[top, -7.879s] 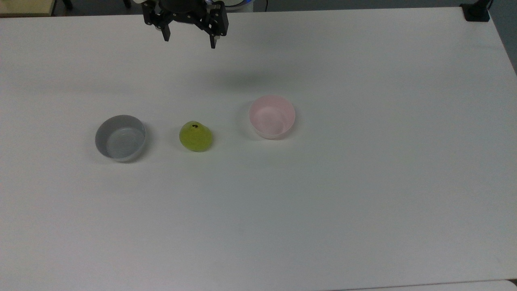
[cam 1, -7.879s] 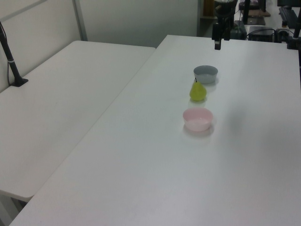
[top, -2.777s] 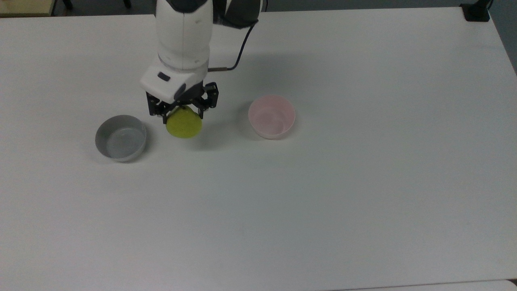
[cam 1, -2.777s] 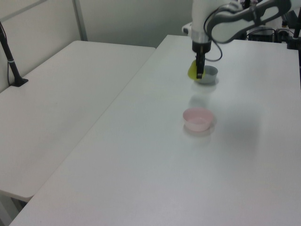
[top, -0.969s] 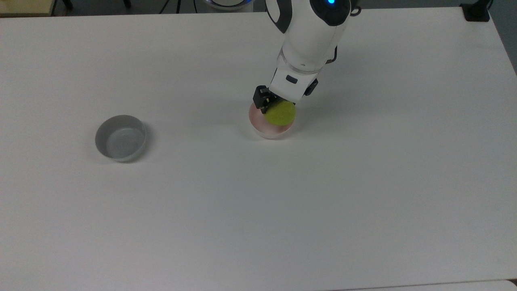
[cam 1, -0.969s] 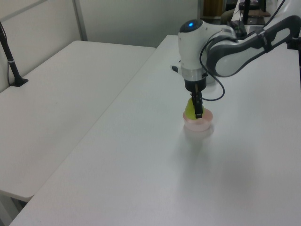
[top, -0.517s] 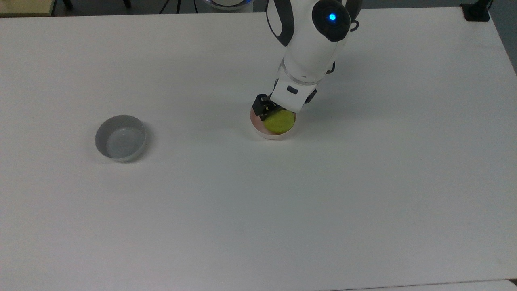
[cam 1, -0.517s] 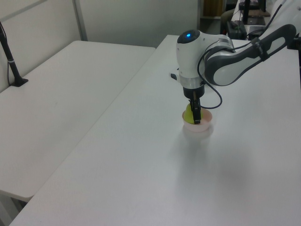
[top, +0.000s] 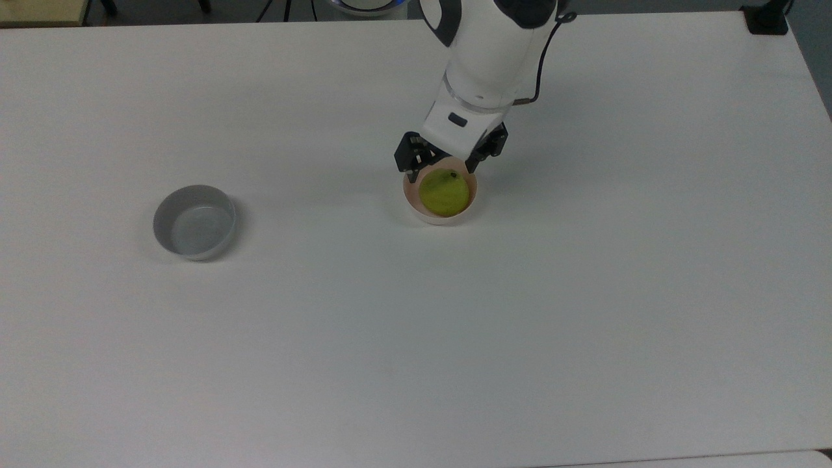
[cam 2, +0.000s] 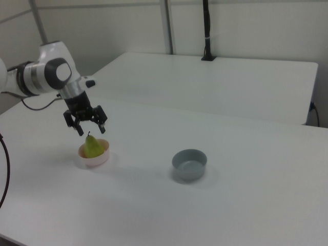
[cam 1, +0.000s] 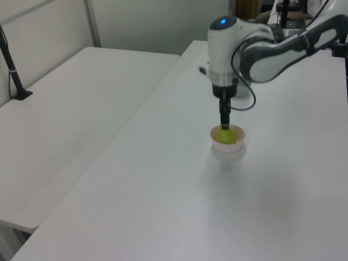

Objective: Place the pear in the bowl

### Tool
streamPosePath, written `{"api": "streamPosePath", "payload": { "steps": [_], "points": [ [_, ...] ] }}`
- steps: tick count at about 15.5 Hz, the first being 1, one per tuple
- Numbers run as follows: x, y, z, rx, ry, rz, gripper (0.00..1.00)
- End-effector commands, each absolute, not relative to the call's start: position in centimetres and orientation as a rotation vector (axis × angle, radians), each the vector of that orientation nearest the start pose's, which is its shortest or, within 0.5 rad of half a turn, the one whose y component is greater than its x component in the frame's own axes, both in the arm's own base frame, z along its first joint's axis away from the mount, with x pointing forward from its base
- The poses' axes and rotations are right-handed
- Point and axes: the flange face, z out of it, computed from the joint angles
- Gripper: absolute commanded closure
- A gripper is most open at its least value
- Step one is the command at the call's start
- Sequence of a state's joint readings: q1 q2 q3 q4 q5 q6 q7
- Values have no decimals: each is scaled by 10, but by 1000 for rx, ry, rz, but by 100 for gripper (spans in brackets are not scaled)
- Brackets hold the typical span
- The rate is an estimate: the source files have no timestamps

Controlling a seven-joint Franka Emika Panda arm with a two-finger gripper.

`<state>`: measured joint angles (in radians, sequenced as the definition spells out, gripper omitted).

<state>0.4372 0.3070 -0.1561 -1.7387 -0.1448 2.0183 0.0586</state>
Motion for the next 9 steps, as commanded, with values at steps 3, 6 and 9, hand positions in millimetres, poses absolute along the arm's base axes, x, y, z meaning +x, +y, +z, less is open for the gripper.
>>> {"api": "streamPosePath", "payload": {
  "steps": [3, 6, 9],
  "points": [
    [601, 122, 496, -3286, -178, -56, 0],
    [593, 76, 536, -3229, -12, -91, 0],
    [584, 14, 559, -3193, 149, -94, 0]
  ]
}}
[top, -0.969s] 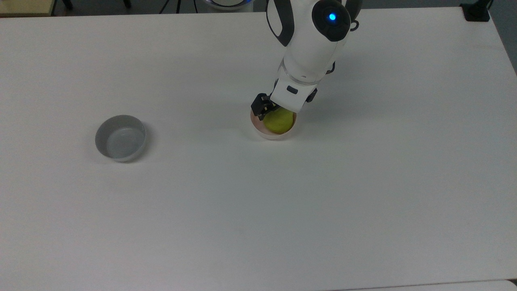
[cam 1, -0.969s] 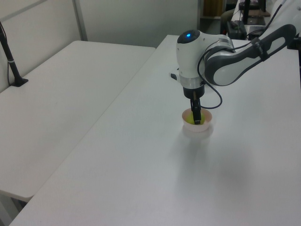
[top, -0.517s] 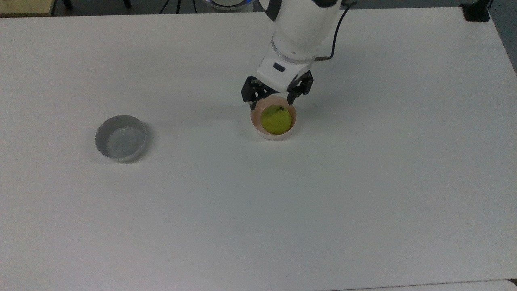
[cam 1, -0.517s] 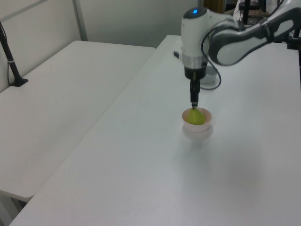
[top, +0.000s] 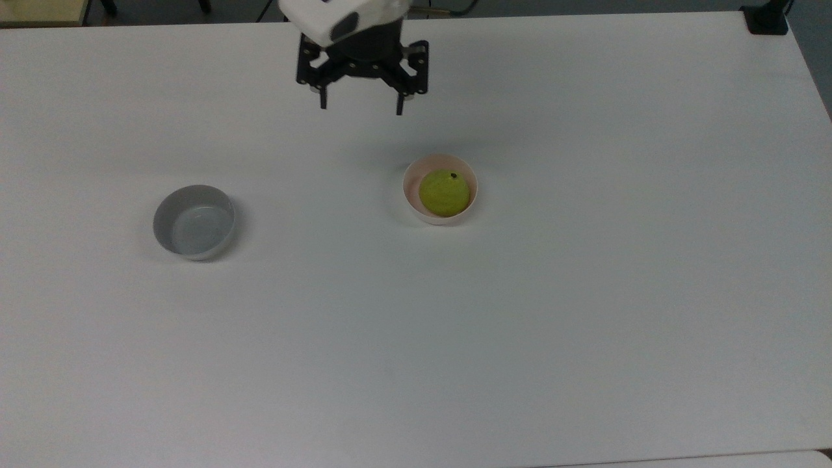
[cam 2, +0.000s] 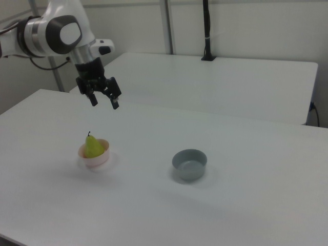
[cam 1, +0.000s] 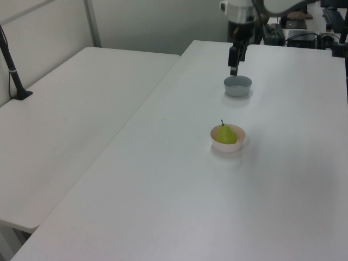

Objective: Place the pear in the bowl

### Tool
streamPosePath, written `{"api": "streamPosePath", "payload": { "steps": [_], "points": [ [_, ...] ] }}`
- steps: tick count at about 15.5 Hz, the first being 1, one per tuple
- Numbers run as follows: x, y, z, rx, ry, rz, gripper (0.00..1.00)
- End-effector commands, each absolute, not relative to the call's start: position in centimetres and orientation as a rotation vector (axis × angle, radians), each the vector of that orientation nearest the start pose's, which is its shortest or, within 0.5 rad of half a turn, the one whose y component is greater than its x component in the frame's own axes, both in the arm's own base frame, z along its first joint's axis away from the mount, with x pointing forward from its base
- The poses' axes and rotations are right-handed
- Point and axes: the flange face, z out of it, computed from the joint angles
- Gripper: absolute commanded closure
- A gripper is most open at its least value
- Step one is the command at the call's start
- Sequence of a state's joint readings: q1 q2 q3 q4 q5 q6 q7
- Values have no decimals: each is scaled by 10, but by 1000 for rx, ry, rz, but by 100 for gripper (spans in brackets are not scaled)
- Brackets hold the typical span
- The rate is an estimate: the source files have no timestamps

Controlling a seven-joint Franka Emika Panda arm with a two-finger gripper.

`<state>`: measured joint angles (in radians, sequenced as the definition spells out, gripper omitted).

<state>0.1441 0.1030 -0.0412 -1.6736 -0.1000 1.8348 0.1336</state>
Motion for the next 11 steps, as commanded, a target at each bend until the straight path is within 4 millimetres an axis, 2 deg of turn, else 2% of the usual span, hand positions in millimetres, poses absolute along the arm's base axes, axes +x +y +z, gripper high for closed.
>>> {"api": "streamPosePath", "payload": {
  "steps": [1, 3, 5, 11],
  "points": [
    [584, -4, 561, -3187, 190, -96, 0],
    [583, -28, 561, -3169, 195, -92, 0],
    [582, -43, 561, -3132, 151, -84, 0],
    [576, -53, 567, -3122, 190, -30, 0]
  ]
}}
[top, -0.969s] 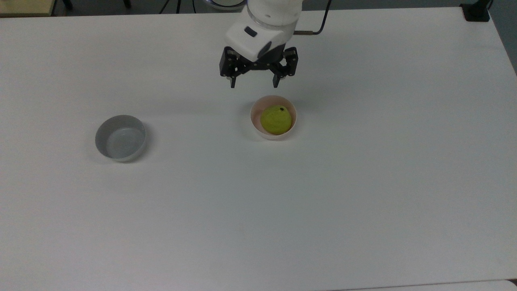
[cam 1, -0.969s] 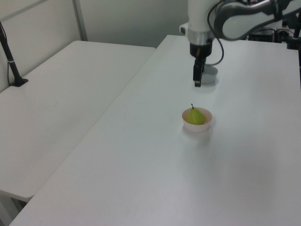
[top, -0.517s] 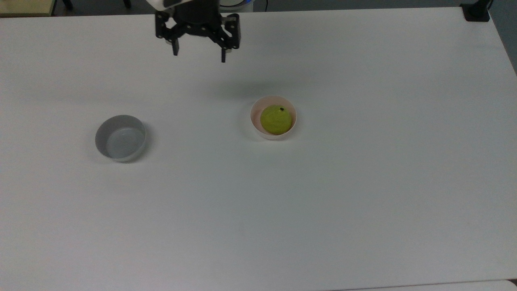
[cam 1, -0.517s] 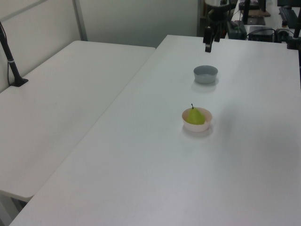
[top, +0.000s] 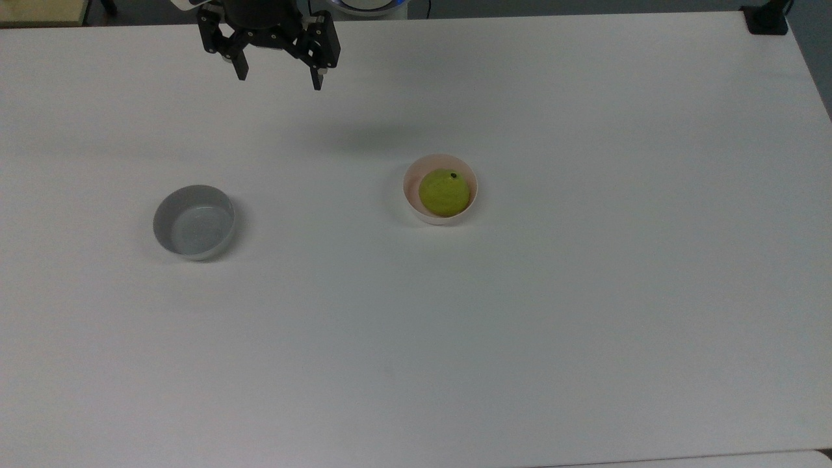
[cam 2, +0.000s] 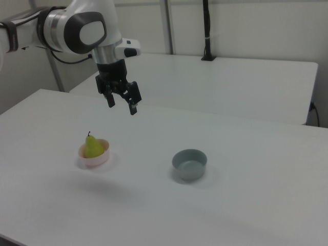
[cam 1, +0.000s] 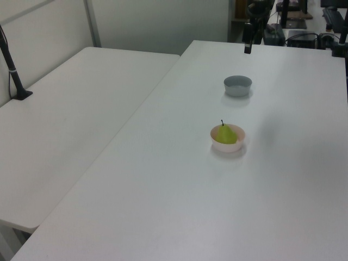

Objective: Place the pear in the bowl

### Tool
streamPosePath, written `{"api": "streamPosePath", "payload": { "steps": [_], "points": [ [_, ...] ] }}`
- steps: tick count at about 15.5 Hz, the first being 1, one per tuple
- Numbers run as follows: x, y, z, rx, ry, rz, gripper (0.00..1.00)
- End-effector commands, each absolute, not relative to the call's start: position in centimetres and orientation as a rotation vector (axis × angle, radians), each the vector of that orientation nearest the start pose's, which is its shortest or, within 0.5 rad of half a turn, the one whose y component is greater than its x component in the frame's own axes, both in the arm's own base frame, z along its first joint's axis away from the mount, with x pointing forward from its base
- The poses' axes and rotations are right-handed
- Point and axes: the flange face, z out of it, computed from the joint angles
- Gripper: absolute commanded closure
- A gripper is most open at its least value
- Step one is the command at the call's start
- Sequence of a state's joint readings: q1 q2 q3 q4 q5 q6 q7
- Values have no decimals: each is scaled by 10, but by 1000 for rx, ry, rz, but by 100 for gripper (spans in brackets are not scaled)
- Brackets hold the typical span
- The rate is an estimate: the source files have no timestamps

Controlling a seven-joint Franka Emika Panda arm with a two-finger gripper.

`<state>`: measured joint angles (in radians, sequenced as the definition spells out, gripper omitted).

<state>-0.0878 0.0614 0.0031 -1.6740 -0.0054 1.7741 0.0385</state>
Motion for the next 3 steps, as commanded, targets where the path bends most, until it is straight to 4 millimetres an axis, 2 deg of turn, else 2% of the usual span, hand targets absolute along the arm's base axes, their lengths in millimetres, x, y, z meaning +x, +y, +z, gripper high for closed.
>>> {"api": "streamPosePath", "payload": {
  "steps": [1, 3],
  "points": [
    [576, -54, 567, -3121, 193, -27, 0],
    [577, -52, 567, -3121, 193, -30, 0]
  ]
}}
